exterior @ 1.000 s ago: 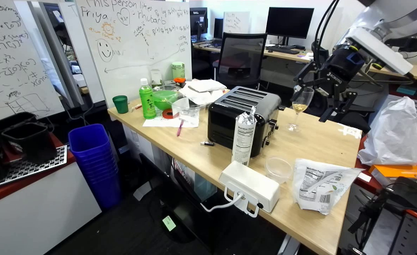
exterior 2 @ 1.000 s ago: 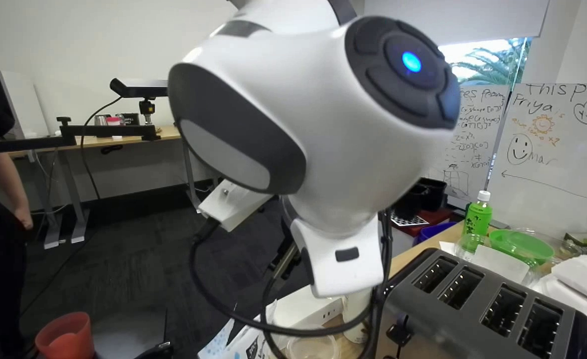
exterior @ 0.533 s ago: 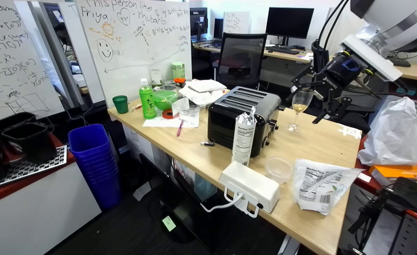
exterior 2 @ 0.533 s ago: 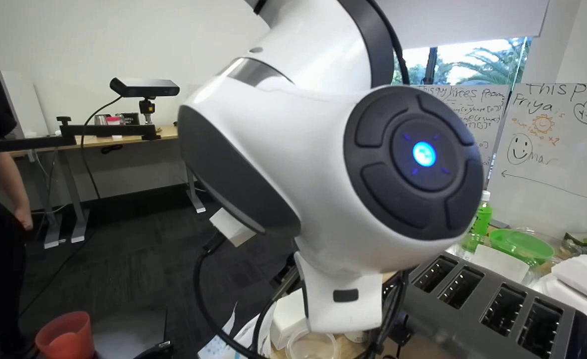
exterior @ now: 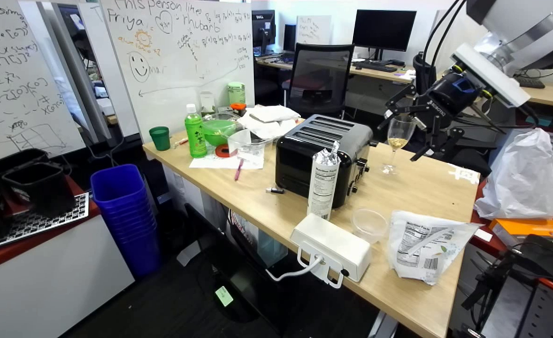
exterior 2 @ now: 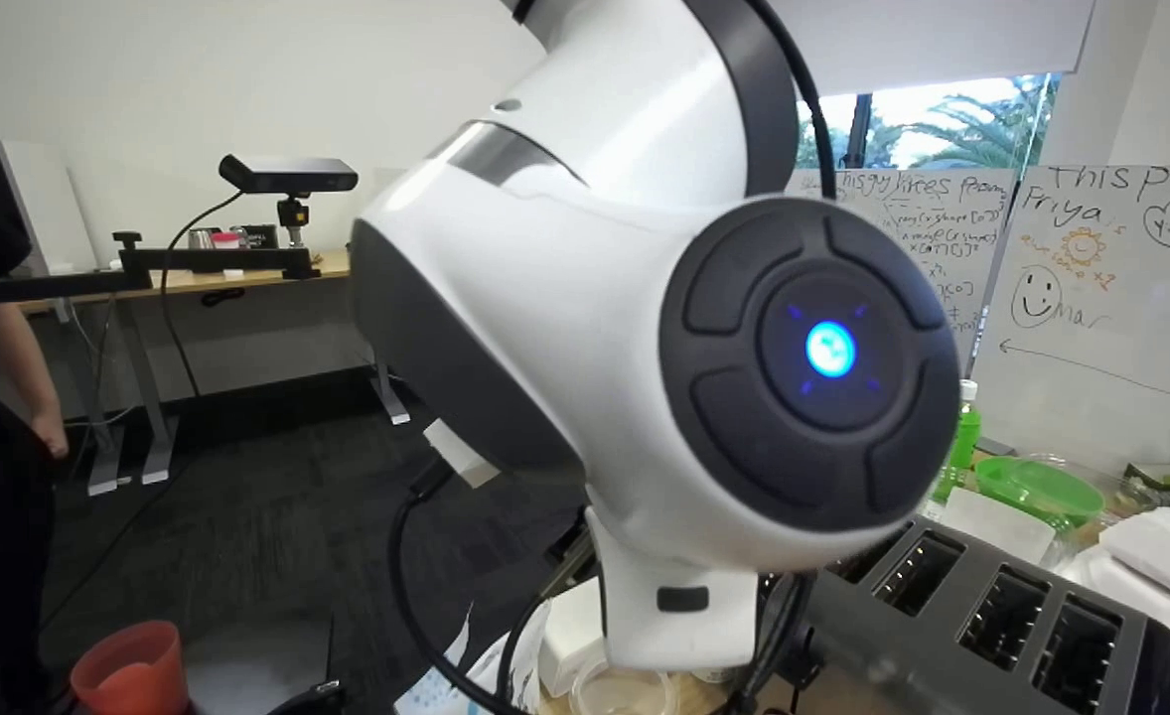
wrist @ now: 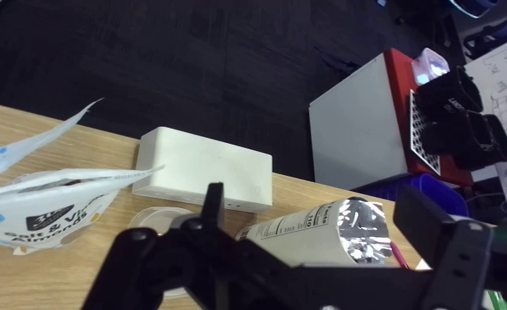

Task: Turn the knob on the left side of the toaster

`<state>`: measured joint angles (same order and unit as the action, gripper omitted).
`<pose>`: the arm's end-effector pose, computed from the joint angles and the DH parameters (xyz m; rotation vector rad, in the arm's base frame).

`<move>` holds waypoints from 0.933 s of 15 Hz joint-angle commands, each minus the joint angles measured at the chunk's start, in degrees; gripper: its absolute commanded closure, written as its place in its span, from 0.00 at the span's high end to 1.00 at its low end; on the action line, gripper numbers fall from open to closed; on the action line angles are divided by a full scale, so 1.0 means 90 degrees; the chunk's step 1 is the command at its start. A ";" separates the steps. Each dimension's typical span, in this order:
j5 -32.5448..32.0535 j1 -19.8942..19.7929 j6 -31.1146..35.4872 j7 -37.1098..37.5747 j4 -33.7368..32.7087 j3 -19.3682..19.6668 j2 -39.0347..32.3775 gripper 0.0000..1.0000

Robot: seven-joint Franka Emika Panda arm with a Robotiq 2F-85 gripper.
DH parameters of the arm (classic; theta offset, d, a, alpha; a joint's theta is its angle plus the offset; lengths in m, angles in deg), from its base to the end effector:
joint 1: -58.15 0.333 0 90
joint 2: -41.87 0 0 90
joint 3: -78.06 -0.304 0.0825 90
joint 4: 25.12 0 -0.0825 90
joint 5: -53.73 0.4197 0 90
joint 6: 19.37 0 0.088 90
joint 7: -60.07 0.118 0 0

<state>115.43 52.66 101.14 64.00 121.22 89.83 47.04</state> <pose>0.4414 -0.0825 0.2454 -1.9261 1.2153 0.2795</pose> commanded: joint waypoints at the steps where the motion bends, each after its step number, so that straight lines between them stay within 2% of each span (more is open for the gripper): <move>1: 0.1060 -0.0320 -0.0337 -0.0183 0.0025 0.0087 -0.0270 1.00; 8: 0.2679 -0.0692 -0.0109 0.0228 0.0111 0.0263 -0.1384 1.00; 14: 0.3419 -0.0768 -0.0505 0.1393 -0.0224 0.0286 -0.2474 1.00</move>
<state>143.41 46.88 99.19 71.66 121.69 92.69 28.07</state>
